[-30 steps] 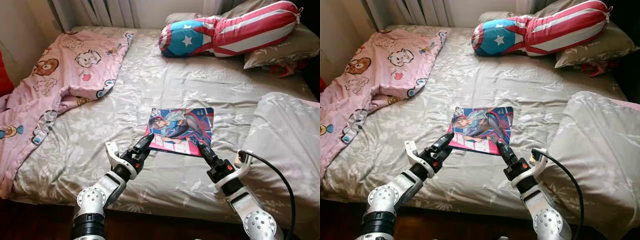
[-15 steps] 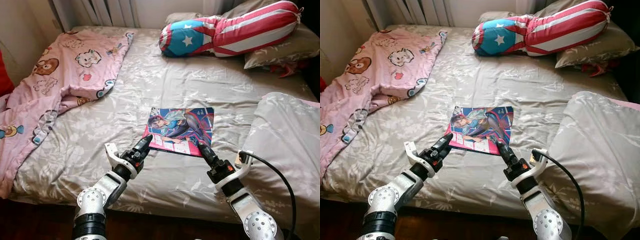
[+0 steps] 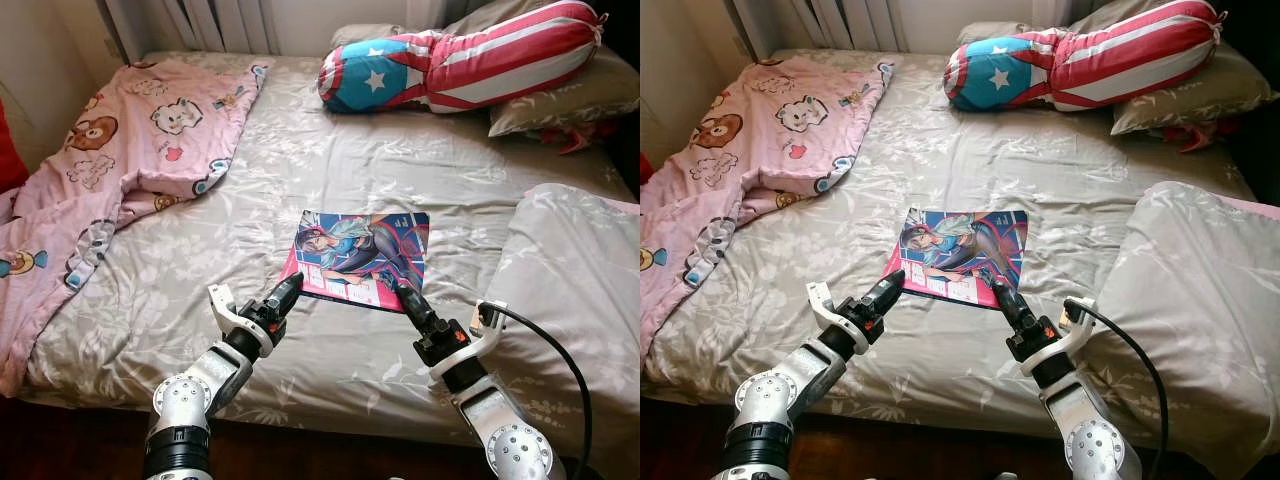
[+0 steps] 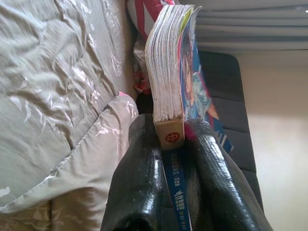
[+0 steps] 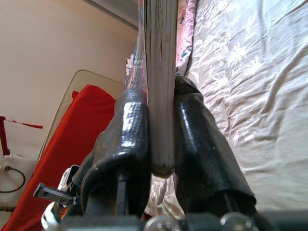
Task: Clean up the room
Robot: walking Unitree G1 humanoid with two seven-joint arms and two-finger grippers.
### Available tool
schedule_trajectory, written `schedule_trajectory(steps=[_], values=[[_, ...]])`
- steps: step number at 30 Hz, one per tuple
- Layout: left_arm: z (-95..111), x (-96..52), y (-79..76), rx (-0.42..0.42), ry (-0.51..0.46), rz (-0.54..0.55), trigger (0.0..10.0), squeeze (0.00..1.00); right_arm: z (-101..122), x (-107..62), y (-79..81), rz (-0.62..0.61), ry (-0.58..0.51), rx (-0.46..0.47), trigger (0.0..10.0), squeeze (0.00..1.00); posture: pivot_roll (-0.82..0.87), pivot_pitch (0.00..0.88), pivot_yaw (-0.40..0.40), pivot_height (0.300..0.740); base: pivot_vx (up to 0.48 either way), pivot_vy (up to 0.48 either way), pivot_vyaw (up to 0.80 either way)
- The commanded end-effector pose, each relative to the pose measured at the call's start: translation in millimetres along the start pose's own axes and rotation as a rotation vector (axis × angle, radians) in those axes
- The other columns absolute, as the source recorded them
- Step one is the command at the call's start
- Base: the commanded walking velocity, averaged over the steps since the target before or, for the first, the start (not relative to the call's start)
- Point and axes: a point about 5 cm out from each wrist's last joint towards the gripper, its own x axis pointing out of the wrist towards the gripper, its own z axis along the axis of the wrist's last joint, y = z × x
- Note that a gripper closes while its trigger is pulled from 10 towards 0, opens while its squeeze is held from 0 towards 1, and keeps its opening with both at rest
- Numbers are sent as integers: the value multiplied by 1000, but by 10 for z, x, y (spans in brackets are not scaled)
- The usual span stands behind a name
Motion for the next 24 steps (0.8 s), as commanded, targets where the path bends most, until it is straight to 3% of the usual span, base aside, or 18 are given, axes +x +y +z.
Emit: schedule_trajectory(steps=[1,20,24], values=[[-11,26,-55,19,21,-13,0,0,-44,26,82,42,15,-5,10000,0,-70,183,21,740,0,0,0],[8,54,-102,-3,-34,-49,0,0,-54,8,84,42,10,1,10000,0,-69,185,18,740,0,0,0],[18,44,-107,-4,-43,-52,0,0,-34,9,70,24,-6,-38,10000,0,-68,184,16,740,0,0,0]])
